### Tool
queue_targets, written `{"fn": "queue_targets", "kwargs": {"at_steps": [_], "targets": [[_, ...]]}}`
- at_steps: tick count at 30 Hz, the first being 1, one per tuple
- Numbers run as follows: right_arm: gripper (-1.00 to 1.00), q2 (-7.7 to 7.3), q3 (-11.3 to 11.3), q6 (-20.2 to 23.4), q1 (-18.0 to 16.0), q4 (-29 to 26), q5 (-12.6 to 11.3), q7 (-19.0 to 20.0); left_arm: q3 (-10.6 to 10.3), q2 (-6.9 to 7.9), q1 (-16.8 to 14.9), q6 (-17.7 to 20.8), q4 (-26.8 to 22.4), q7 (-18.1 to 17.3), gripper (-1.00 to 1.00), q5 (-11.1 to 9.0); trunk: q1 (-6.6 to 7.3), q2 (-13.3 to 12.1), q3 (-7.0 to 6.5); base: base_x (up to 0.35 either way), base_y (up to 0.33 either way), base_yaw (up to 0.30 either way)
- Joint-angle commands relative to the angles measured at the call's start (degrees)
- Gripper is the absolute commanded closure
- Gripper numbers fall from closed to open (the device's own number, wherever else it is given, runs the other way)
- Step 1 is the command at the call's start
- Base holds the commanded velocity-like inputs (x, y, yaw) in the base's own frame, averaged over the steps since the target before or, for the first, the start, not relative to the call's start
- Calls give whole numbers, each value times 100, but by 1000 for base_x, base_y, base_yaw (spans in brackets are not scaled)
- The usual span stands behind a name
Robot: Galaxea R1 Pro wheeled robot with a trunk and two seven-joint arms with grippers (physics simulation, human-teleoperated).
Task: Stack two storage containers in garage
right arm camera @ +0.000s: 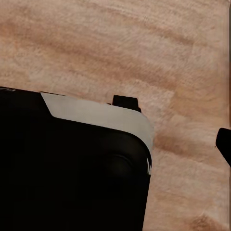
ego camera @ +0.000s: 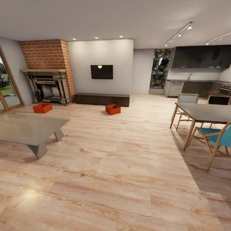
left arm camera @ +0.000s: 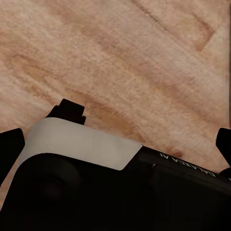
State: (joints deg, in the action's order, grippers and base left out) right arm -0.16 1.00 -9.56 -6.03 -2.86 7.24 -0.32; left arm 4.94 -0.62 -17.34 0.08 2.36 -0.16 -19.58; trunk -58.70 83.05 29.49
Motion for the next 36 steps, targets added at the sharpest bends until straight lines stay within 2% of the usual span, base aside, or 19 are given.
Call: {"fn": "queue_targets", "kwargs": {"at_steps": [1,36], "targets": [[-100,-1,5,-17,-4,5,41,-3,44,1,-7,1,10,-2,-100,-6,-3,2,5,342,0,0],[-100,-1,5,-19,-4,5,41,-3,43,0,-7,1,10,-2,-100,-4,-3,2,5,342,0,0]]}}
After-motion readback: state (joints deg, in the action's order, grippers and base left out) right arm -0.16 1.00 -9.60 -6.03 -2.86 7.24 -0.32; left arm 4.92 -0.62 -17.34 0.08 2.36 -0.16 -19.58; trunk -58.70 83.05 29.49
